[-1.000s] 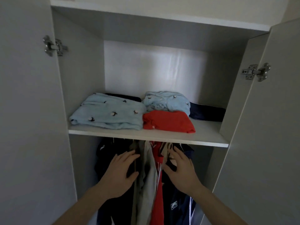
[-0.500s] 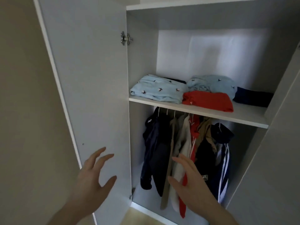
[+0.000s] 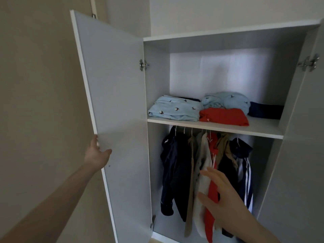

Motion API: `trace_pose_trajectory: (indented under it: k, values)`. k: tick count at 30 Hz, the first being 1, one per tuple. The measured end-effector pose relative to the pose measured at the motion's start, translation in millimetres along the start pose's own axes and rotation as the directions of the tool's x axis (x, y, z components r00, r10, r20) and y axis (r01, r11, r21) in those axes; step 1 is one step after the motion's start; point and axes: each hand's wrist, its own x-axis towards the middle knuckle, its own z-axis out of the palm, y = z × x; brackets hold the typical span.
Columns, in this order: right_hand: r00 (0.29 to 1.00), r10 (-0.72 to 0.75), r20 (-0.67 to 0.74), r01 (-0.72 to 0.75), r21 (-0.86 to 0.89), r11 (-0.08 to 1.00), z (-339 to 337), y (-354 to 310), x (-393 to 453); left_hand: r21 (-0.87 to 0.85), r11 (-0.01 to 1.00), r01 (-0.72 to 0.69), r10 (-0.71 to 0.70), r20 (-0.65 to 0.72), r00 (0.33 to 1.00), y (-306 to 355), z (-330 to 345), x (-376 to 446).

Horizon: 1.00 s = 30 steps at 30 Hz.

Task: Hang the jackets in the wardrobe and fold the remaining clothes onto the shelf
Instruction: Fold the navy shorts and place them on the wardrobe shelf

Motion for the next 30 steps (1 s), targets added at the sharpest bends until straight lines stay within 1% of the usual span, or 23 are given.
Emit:
trace_pose_trajectory:
  k: [3,7,9,12,14,16,18,20,23,25,28,30]
  values:
    - [0.999,0.002,-0.032,-0.002,0.0,1.0,6,-8,-2,0.019,0.998,-0.054,0.056,-0.096,0.994,-10,-1,7]
    - [0.997,0.028,-0.071,-0.028,-0.003,1.0,21,-20,-5,0.063,0.988,-0.139,0.146,-0.139,0.979,-12,-6,14]
    - [0.994,0.039,-0.099,-0.039,0.003,0.999,29,-26,-6,0.011,0.982,-0.187,0.187,-0.129,0.974,-14,-5,13]
    - [0.987,0.059,-0.15,-0.058,0.016,0.998,40,-32,-8,-0.069,0.958,-0.277,0.272,-0.074,0.96,-15,3,8]
    - [0.979,0.062,-0.194,-0.062,0.003,0.998,47,-33,-9,-0.097,0.939,-0.33,0.325,-0.063,0.943,-10,12,2]
    - [0.969,0.065,-0.239,-0.071,-0.016,0.997,49,-35,-12,-0.086,0.918,-0.388,0.385,-0.046,0.922,-2,23,-4]
    - [0.958,0.065,-0.279,-0.081,-0.044,0.996,49,-36,-15,-0.069,0.884,-0.462,0.464,0.013,0.886,5,35,-8]
    - [0.949,0.066,-0.309,-0.094,-0.075,0.993,44,-36,-18,-0.093,0.85,-0.518,0.525,0.083,0.847,15,50,-10]
    - [0.933,0.078,-0.351,-0.124,-0.11,0.986,31,-36,-20,-0.159,0.81,-0.565,0.585,0.14,0.799,34,76,-11]
    - [0.918,0.075,-0.39,-0.13,-0.117,0.985,17,-36,-18,-0.135,0.776,-0.617,0.631,0.179,0.755,50,96,-9]
    - [0.892,0.066,-0.448,-0.137,-0.129,0.982,-3,-35,-13,-0.057,0.689,-0.723,0.717,0.207,0.666,78,129,-8]
    - [0.87,0.071,-0.489,-0.152,-0.129,0.98,-16,-31,-11,-0.025,0.595,-0.804,0.789,0.214,0.577,99,154,-10]
